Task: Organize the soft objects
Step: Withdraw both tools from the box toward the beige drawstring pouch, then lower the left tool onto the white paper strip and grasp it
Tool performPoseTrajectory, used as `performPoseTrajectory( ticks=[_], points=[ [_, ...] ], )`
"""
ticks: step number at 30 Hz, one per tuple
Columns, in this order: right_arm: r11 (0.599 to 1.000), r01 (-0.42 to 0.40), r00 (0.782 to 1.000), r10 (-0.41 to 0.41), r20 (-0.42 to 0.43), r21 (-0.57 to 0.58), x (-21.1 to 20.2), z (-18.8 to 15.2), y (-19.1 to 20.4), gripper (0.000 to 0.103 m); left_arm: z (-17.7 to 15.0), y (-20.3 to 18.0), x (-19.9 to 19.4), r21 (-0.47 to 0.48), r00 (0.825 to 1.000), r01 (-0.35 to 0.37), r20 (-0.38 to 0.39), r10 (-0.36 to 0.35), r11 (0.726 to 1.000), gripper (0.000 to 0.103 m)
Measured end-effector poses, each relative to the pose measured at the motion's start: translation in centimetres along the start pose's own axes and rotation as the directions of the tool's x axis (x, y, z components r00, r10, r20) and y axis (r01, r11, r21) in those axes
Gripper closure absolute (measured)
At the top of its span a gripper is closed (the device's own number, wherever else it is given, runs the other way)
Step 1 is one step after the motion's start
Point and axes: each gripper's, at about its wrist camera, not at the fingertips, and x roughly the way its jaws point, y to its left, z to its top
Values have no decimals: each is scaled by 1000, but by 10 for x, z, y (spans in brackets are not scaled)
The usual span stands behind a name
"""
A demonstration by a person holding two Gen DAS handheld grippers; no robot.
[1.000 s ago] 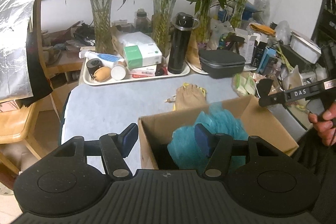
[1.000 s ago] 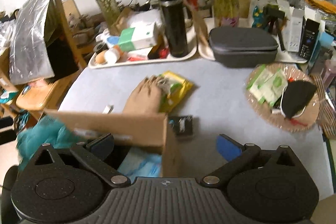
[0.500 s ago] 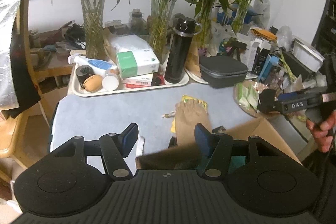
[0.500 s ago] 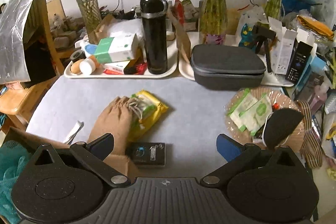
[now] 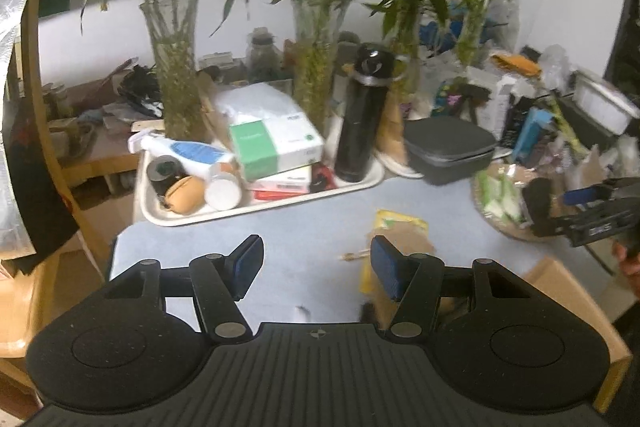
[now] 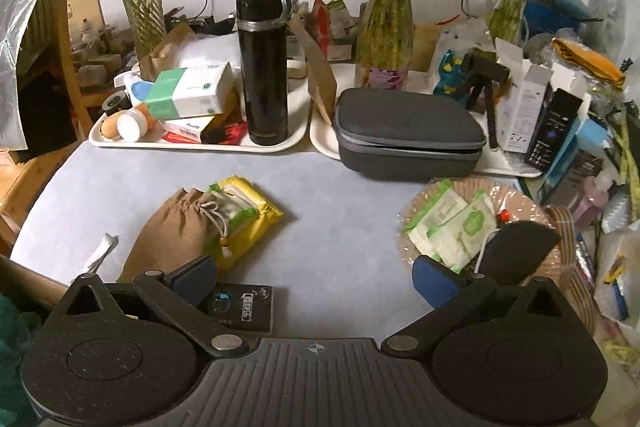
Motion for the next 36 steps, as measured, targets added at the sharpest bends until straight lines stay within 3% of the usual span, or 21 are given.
performPoseTrajectory(
  ticks=[10, 19, 26, 32, 34, 36],
  points=[
    [999, -46, 999, 46, 0, 26, 36, 13, -1, 0, -21, 40, 69, -88, 981, 30, -187, -46, 996, 45],
    [999, -47, 998, 48, -48, 22, 69, 17, -2, 0, -52, 56, 112, -99, 956, 120, -258, -142, 988, 47],
    [989, -115, 993, 118, -26, 98, 77, 21, -11, 0, -64, 58, 144, -41, 940, 182, -287, -186, 983, 67],
    [987, -106, 994, 110, -22, 119, 82, 22, -15, 0, -72, 53, 159, 28, 929, 243, -294, -224, 970, 71],
    [986, -104, 994, 108, -23, 129, 83, 22, -17, 0, -75, 49, 163, 58, 925, 257, -302, -229, 965, 80],
    [985, -108, 993, 112, -22, 137, 84, 22, -19, 0, -77, 43, 165, 102, 931, 246, -303, -206, 964, 97]
  ],
)
